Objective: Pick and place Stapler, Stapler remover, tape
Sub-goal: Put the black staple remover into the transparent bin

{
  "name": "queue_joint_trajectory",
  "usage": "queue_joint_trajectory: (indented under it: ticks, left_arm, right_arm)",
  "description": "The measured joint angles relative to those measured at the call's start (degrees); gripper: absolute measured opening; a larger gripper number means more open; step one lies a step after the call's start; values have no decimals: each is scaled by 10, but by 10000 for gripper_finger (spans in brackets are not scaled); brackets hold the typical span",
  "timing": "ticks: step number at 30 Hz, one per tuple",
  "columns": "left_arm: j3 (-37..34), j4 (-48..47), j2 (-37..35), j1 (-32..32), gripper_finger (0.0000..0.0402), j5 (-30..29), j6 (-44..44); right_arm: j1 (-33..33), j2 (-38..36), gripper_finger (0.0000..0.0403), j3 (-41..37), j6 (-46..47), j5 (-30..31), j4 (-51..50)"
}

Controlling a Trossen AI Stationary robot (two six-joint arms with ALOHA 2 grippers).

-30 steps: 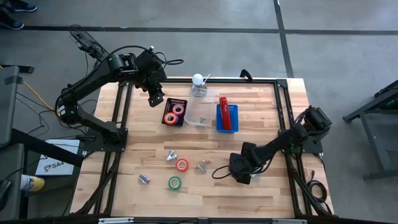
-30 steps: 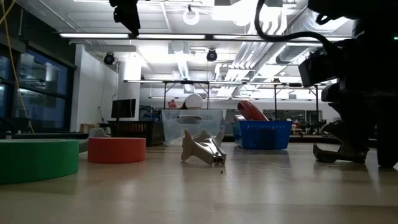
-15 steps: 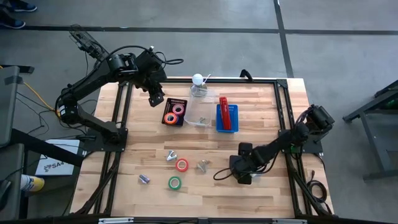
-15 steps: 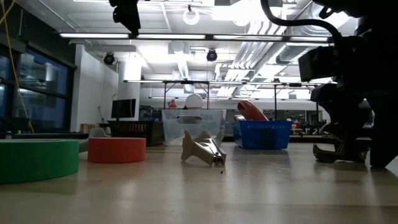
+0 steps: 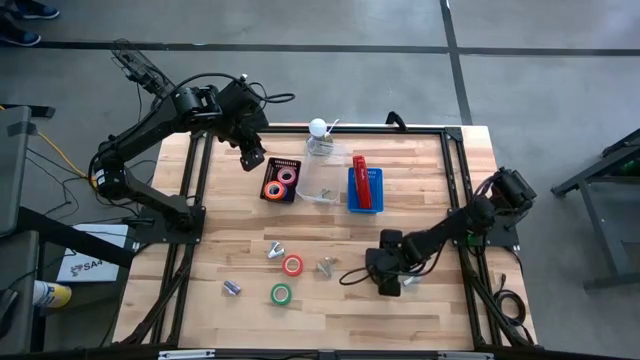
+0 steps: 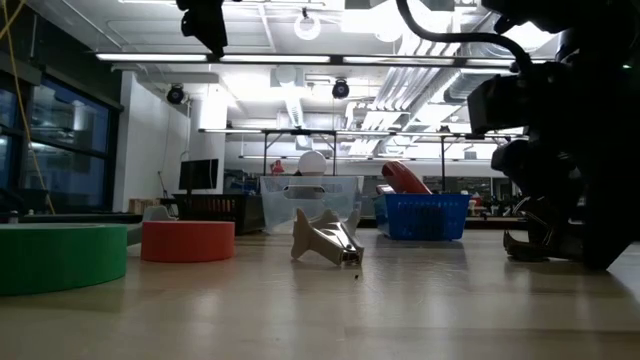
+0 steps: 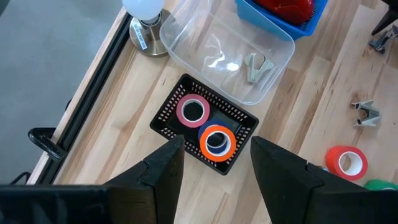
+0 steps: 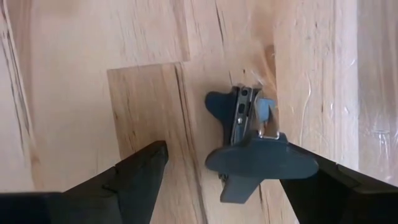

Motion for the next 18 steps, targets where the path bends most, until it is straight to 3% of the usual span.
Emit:
queue_joint_trajectory:
  ticks: [18]
  left_arm:
    - [0,0,0,0,181,-1,5]
  right_arm:
    - [-7,-10,126,0,27,15,9]
